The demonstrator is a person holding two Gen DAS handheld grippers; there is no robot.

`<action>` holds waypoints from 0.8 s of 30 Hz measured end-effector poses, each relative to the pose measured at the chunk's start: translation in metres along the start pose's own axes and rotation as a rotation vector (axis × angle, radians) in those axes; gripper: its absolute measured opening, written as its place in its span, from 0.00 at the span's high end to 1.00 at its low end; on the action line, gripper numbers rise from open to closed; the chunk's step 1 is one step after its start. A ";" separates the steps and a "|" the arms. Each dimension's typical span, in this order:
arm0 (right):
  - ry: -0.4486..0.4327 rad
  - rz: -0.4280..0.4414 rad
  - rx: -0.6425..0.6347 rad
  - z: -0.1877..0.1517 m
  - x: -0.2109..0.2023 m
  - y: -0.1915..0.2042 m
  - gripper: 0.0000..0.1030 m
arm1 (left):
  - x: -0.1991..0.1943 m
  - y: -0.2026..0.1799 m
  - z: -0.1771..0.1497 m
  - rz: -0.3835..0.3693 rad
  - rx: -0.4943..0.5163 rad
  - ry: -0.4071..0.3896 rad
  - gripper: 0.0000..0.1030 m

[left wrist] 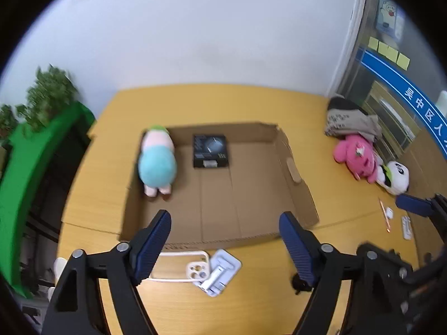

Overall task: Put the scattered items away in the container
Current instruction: 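Withdraw both grippers from the cardboard box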

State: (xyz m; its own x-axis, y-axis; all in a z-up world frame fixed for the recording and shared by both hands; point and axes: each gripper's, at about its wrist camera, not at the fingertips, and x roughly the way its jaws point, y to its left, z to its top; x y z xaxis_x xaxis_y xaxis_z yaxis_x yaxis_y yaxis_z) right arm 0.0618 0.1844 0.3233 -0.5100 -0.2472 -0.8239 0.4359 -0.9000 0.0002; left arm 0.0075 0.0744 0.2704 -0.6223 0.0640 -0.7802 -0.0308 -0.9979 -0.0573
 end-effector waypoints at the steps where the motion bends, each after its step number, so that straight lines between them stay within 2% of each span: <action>1: 0.001 0.002 -0.008 0.000 -0.006 0.003 0.01 | -0.007 -0.002 0.001 0.014 -0.002 -0.009 0.23; 5: 0.011 0.014 -0.026 0.001 -0.023 0.016 0.01 | -0.033 0.001 0.006 0.023 -0.048 -0.064 0.23; 11: 0.006 0.022 -0.042 0.010 -0.047 0.030 0.01 | -0.073 0.020 0.014 0.047 -0.133 -0.195 0.23; 14: -0.012 0.004 -0.063 0.018 -0.057 0.039 0.00 | -0.085 0.030 0.018 0.041 -0.138 -0.239 0.23; 20: -0.020 0.017 -0.088 0.036 -0.057 0.049 0.01 | -0.085 0.034 0.026 0.113 -0.054 -0.263 0.23; 24: 0.002 0.015 -0.099 0.046 -0.046 0.055 0.01 | -0.071 0.033 0.029 0.117 -0.025 -0.239 0.23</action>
State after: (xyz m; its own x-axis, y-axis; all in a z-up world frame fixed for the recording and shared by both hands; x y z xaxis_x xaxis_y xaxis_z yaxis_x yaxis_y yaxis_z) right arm 0.0752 0.1297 0.3869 -0.5017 -0.2593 -0.8252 0.5145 -0.8564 -0.0437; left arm 0.0282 0.0361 0.3422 -0.7874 -0.0591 -0.6136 0.0695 -0.9976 0.0070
